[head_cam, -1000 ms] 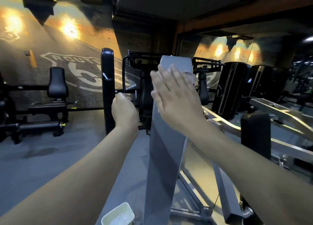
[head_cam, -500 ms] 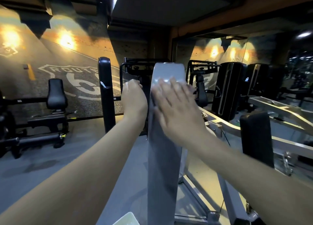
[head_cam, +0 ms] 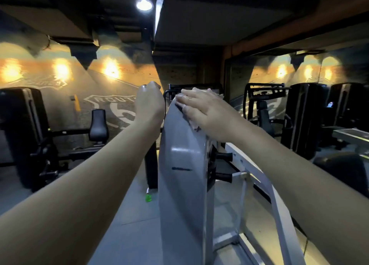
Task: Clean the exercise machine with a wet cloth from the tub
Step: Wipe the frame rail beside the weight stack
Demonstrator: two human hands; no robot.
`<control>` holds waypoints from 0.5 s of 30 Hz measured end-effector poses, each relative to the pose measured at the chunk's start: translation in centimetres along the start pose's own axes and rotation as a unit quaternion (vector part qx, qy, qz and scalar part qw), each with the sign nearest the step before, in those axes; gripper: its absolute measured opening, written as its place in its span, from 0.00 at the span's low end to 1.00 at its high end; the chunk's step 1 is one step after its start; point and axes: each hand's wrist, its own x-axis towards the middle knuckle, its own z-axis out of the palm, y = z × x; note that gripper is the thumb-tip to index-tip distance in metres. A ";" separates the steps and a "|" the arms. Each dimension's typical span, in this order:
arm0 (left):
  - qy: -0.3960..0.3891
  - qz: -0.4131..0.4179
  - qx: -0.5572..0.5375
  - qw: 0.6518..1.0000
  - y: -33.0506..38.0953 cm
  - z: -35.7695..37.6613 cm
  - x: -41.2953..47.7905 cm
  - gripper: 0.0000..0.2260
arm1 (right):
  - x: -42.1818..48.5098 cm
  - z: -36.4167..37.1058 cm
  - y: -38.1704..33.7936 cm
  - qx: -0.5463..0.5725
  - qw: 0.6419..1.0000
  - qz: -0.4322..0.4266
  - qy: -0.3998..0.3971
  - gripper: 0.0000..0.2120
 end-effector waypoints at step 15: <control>-0.029 0.007 0.304 0.952 0.2 3.8 3.3 0.21 | 2.0 1.1 8.7 0.150 0.964 -0.203 0.079 0.20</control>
